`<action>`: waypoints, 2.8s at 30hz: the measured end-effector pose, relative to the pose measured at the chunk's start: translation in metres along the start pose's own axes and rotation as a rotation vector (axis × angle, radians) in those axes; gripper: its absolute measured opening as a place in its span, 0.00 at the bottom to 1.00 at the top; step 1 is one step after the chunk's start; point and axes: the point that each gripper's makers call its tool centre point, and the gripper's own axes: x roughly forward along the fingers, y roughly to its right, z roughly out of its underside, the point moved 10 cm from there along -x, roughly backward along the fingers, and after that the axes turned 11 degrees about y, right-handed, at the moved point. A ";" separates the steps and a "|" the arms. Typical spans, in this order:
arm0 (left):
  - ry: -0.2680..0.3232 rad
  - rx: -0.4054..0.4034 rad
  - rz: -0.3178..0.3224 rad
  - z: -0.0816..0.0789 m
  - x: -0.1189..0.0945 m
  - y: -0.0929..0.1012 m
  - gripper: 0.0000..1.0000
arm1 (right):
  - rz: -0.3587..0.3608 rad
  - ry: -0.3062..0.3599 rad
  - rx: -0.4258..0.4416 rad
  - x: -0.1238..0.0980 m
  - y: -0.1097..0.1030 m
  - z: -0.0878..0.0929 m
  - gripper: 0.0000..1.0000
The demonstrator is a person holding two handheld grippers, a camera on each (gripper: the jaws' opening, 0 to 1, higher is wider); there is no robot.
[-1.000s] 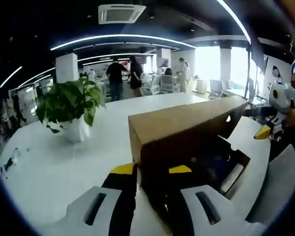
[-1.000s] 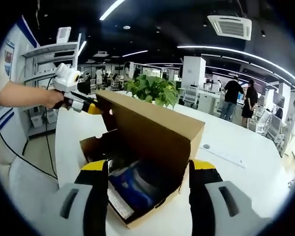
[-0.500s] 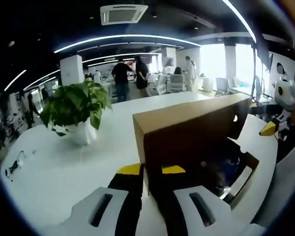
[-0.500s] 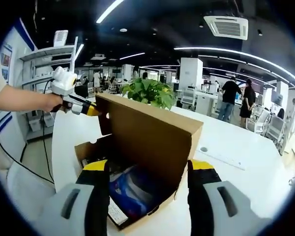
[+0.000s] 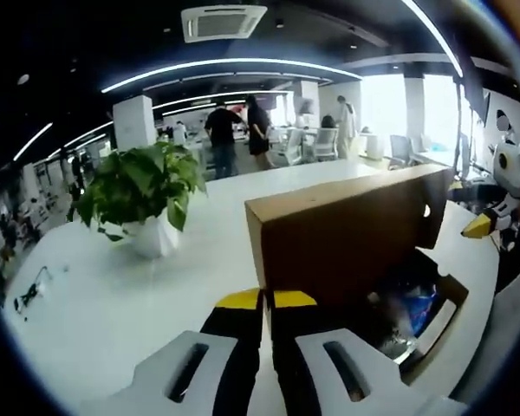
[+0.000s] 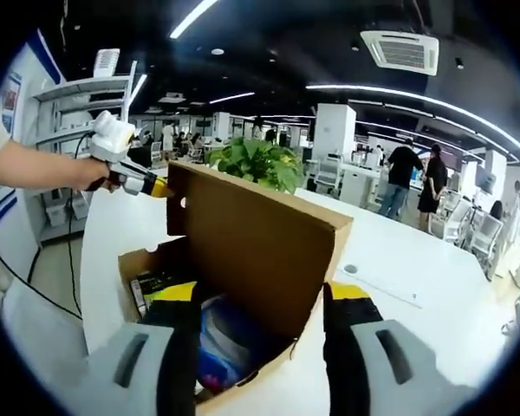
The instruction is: Operate the shoe box by opening the lid, removing the specified soft item, and placing it in the target area until the item is outside and the box remains undamaged.
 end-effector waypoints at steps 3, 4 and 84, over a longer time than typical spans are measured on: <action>-0.002 0.003 -0.003 -0.001 0.004 -0.001 0.00 | 0.036 -0.005 0.046 0.000 0.010 0.001 0.34; -0.003 0.002 -0.004 -0.002 0.005 -0.001 0.00 | 0.046 -0.006 0.048 0.000 0.013 0.001 0.33; -0.158 -0.054 -0.013 0.052 0.051 -0.007 0.00 | 0.029 -0.246 0.005 0.049 0.045 0.072 0.04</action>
